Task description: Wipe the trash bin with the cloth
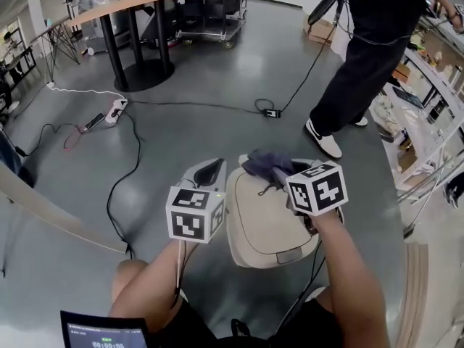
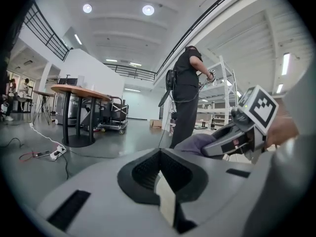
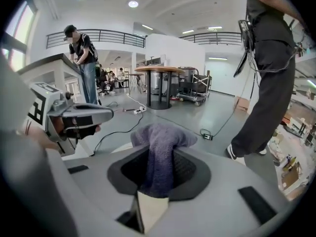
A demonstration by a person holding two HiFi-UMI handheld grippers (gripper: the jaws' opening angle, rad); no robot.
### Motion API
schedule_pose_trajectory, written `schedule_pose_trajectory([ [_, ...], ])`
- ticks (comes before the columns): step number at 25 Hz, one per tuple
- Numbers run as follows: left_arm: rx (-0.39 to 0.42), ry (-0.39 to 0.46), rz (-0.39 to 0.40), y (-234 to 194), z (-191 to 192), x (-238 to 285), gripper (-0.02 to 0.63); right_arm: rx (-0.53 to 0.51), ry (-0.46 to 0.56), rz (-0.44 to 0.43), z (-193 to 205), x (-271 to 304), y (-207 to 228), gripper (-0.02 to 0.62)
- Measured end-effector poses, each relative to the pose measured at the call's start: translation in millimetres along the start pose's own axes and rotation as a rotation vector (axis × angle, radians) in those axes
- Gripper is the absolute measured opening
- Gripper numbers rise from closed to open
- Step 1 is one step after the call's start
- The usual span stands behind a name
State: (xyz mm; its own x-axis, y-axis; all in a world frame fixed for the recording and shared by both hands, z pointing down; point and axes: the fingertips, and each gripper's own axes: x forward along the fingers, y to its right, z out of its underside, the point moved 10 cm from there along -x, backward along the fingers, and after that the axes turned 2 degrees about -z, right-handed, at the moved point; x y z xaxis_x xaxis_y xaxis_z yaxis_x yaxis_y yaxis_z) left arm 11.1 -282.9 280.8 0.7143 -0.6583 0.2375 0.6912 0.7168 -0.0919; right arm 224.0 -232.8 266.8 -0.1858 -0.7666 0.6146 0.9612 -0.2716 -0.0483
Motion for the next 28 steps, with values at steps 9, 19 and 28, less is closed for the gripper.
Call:
schedule_pose_trajectory([
  [9,-0.004,0.030,-0.005,14.9,-6.6,-28.7,0.000,-0.113,-0.035,-0.073,3.4,12.8,-54.5,0.092],
  [19,0.055,0.045,0.001,48.8,-15.2,-67.1,0.000,-0.160,-0.157,-0.115,19.5,22.7,-83.2,0.092],
  [28,0.056,0.027,-0.003,56.5,-13.0,-75.8,0.000,-0.114,-0.143,-0.126,19.7,26.0,-77.5,0.093],
])
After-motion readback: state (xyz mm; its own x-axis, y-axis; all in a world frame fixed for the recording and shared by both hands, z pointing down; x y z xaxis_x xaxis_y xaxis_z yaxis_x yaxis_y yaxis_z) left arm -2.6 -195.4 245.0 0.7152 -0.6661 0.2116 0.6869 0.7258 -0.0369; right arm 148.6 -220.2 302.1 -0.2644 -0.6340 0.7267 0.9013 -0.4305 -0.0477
